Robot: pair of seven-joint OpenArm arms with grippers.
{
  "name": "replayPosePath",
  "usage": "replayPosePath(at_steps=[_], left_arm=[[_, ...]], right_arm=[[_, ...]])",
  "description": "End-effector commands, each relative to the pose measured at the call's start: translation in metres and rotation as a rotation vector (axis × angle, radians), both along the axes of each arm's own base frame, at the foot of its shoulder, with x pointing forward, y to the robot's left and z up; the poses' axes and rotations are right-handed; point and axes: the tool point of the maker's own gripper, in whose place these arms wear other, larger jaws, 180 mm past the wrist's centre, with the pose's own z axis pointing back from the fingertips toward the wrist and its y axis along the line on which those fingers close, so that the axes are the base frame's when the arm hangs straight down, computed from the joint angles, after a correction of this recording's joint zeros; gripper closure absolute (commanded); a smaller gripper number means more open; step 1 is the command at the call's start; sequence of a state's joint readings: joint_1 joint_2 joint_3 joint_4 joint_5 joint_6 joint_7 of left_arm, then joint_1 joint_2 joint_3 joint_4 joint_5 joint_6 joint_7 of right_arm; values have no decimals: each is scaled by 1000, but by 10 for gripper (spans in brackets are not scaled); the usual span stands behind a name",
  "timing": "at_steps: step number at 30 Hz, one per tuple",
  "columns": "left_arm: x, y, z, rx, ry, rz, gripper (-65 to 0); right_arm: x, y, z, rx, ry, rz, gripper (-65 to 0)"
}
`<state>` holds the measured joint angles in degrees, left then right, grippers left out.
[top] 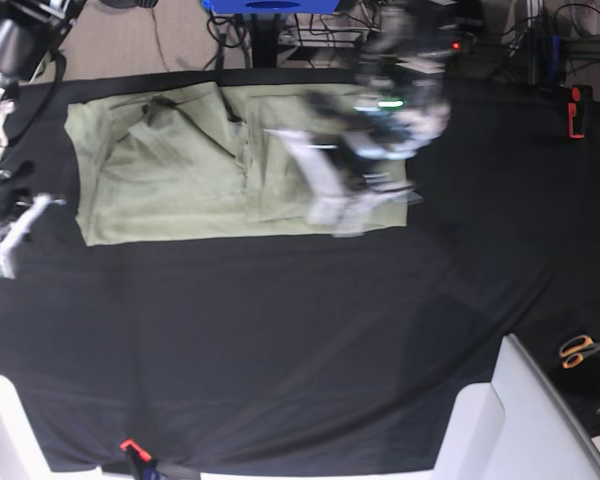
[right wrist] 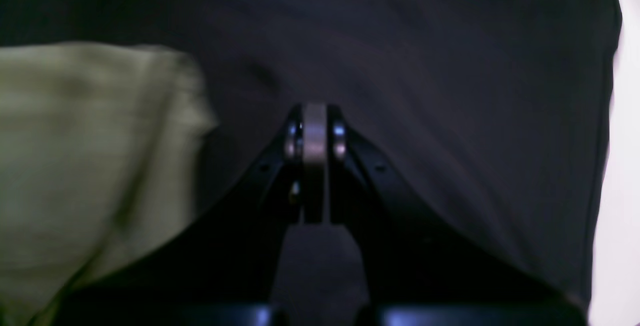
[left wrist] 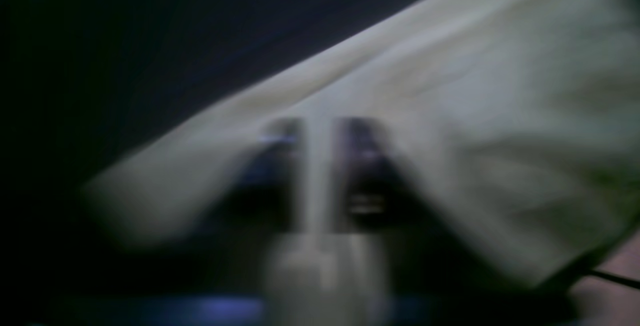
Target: Fold the T-shirt properly
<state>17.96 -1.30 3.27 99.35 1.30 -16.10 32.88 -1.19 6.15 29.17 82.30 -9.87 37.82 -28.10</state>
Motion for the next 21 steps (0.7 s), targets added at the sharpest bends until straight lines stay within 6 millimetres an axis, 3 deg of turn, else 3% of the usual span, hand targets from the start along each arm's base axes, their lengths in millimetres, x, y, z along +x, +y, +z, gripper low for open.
replayPosePath(at_steps=[1, 4, 6, 10, 14, 18, 21], left_arm=[[2, 15, 8, -2, -28, 44, 0], [-9, 100, 2, 85, -3, 249, 0], [-21, 143, 0, 130, 13, 351, 0], [-40, 198, -6, 197, 48, 464, 0], [-55, 226, -13, 225, 83, 530, 0], [-63, 237, -13, 236, 92, 558, 0], [-66, 238, -14, 239, 96, 560, 0]], right_arm=[[14, 18, 16, 12, -69, 55, -9], [13, 79, 21, 39, -88, 193, -14], [10, 117, 20, 67, -89, 274, -15], [0, 193, 13, 141, -64, 432, -35], [-10, 238, -4, 170, 39, 519, -197], [-6, 253, -13, 204, 72, 531, -383], [-6, 262, -13, 265, 71, 527, -465]])
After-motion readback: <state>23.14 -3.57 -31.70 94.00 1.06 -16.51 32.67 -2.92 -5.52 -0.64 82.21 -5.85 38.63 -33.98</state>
